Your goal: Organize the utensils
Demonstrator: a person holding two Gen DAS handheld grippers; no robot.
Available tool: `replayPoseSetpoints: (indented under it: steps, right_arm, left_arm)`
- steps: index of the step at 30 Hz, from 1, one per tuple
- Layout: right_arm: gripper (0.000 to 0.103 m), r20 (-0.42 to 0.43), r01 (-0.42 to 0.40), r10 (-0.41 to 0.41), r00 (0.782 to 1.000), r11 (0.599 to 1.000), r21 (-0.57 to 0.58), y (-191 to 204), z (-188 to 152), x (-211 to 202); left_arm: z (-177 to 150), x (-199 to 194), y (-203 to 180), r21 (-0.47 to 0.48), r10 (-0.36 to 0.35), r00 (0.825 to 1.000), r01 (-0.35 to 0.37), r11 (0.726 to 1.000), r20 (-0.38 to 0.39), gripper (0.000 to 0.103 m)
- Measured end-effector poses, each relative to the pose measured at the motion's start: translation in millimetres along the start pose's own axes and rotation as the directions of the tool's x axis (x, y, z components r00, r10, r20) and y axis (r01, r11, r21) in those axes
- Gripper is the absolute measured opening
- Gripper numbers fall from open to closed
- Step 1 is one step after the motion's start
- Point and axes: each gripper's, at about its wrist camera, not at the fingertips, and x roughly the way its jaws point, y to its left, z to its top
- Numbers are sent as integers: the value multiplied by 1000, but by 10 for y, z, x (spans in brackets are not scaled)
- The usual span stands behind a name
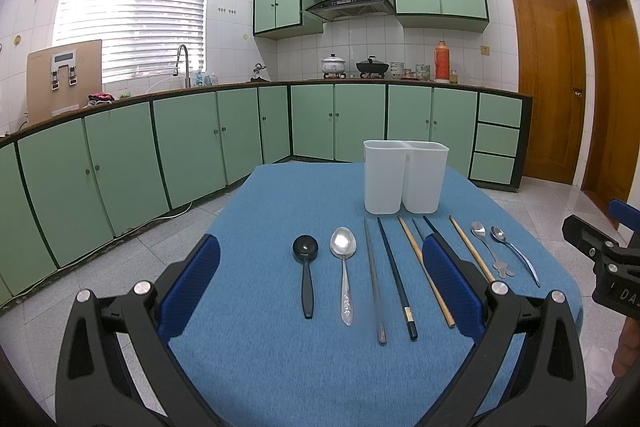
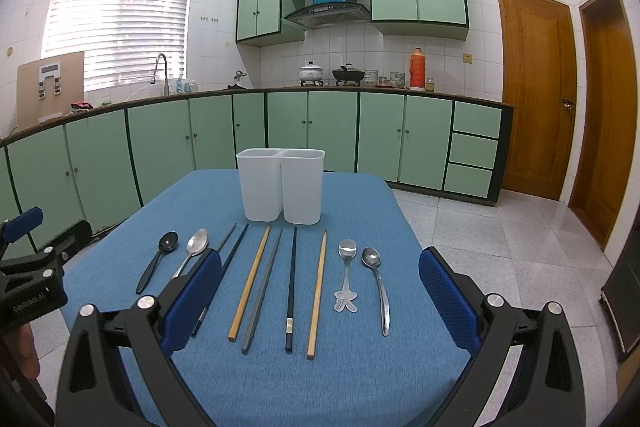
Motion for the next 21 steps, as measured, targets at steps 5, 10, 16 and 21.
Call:
replayPoseSetpoints:
  steps: [5,10,16,21]
  right_arm:
    - [97,1,2,-2,1000,1000,0,14,-11,-6]
    - [97,1,4,-4,1000,1000,-1,-4,28,-27]
    - [97,-8,26,-26,1000,1000,0,-56,36,48]
    - [97,-40,66,-65,997,998,10,-139,37,257]
  left_arm:
    - [1,-2,2,0,0,1000,0,1000,0,98]
    - [-2,9,5,0,0,1000,0,1000,-1,98]
    - [13,250,181,-17,35,998,-36,999,-60,98]
    - [13,667,381,-33,78,982,-85,996,-172,98]
